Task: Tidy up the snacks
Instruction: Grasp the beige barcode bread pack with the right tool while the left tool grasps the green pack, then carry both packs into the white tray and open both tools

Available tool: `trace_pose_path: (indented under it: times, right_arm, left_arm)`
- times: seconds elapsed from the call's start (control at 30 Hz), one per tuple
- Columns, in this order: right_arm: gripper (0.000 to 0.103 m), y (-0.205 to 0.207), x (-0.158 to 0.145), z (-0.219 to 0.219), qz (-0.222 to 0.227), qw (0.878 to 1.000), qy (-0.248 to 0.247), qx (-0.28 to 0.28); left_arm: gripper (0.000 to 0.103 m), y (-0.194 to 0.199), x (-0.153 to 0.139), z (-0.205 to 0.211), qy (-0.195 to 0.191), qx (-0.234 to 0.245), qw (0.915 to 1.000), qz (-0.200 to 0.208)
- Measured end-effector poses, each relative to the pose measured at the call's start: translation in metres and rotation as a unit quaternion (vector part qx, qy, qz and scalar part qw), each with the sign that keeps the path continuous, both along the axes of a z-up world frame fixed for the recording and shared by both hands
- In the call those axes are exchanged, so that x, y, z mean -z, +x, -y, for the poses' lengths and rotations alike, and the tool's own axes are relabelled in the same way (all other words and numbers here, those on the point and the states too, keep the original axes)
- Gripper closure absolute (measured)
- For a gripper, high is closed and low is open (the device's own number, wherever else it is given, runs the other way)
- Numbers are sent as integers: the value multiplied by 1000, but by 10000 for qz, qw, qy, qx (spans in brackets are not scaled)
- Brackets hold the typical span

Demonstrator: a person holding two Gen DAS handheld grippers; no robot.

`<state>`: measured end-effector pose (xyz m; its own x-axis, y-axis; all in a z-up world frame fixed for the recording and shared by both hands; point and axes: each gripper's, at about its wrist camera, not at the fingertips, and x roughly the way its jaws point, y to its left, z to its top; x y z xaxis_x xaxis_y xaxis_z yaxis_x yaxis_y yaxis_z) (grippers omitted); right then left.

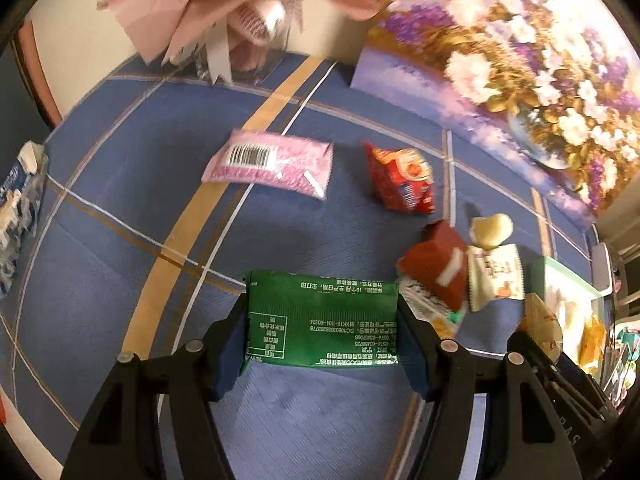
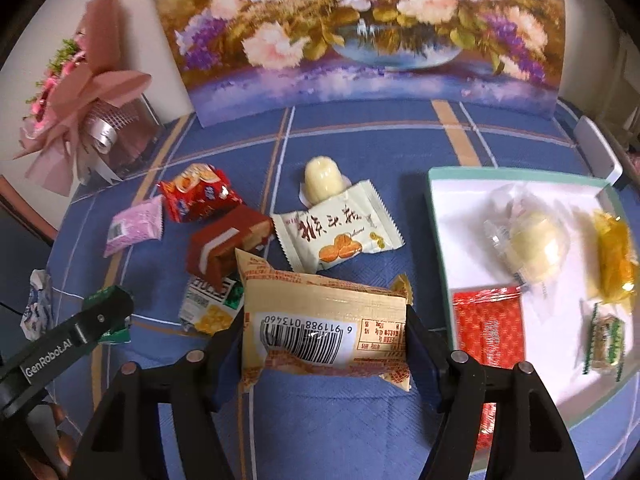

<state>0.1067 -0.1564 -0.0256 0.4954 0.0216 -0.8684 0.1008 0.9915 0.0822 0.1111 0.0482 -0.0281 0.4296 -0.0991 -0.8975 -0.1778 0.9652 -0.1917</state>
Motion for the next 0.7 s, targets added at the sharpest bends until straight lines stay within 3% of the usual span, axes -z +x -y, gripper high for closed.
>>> trace_pose_path:
  times: [0.3,0.7]
  right_arm:
    - [31,-23,-35,-1,342,9990,-282,-72]
    - [31,-45,-54,24,512,9977,-431,79]
  left_arm:
    - [35,-18,-40,25,91,209,9987,458]
    - [35,-34,-69,64,212,469,9957,766]
